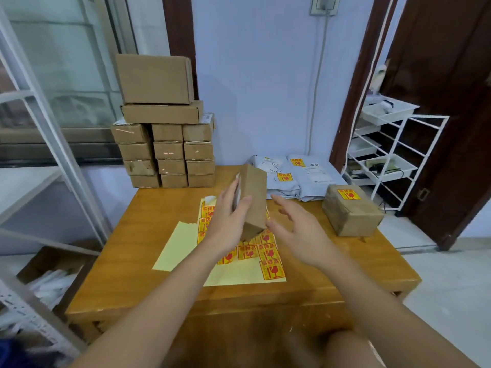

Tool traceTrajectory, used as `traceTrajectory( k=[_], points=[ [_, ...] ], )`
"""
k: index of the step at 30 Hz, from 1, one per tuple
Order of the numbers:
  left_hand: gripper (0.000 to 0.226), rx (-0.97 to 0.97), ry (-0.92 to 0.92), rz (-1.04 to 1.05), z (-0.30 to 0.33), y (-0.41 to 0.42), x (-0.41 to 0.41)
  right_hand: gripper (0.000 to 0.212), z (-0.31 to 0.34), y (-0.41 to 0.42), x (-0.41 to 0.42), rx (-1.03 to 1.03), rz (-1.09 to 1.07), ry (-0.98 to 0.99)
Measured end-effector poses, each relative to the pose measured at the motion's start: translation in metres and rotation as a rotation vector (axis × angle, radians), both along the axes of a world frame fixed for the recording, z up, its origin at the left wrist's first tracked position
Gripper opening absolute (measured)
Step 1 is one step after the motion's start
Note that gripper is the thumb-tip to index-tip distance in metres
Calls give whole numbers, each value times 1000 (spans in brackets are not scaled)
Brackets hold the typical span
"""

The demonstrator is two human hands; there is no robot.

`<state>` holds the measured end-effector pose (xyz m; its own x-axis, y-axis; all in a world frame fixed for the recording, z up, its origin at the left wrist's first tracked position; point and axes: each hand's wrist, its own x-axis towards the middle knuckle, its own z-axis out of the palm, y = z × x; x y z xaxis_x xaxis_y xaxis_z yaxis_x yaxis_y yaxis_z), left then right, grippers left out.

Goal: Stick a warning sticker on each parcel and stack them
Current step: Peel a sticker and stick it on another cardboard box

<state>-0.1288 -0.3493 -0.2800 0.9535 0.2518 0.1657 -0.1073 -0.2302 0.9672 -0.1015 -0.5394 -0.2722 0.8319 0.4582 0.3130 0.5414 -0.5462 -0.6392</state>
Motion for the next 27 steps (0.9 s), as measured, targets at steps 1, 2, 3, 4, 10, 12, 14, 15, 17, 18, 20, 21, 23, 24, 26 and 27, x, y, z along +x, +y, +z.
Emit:
traceTrajectory(
  k=[1,2,3,4,10,12,14,15,17,18,20,21,23,24,26,27],
  points=[
    [68,-89,10,-29,0,-14,-1,60,1,-7,-4,54,-3,35],
    [60,-160,23,-46,1,-26,-1,59,2,-15,-9,101,-9,76],
    [53,-218,32,-56,1,-38,-2,58,2,-22,-12,141,-20,118],
    [50,-278,39,-70,-1,-49,-1,57,1,-29,-15,173,-34,152],
    [53,-531,87,-168,-21,-95,1,55,-10,-61,-28,382,-57,316],
    [58,-535,84,-186,-23,-106,0,63,-16,-65,-29,457,-65,357],
    [49,-485,57,-179,-25,-113,1,65,-21,-67,-29,501,-38,379],
    [46,-439,43,-182,-23,-115,0,61,-20,-67,-30,519,-23,401],
    [48,-327,16,-222,-21,-117,-3,52,-20,-69,-28,559,-3,436],
    [49,-267,12,-235,-21,-117,-3,51,-20,-70,-27,571,-4,425],
    [47,-185,26,-223,-19,-115,-5,62,-22,-74,-21,521,-61,351],
    [53,-149,21,-200,-17,-113,-5,72,-24,-76,-19,456,-101,302],
    [64,9,0,-137,-14,-108,-5,83,-23,-81,-17,274,-178,238],
    [66,121,-20,-121,-13,-105,-5,85,-23,-83,-16,157,-207,204],
    [65,329,-39,-119,-13,-100,-4,89,-23,-86,-15,-112,-272,118],
    [65,406,-28,-127,-13,-96,-4,90,-23,-85,-15,-222,-298,87]
  ],
)
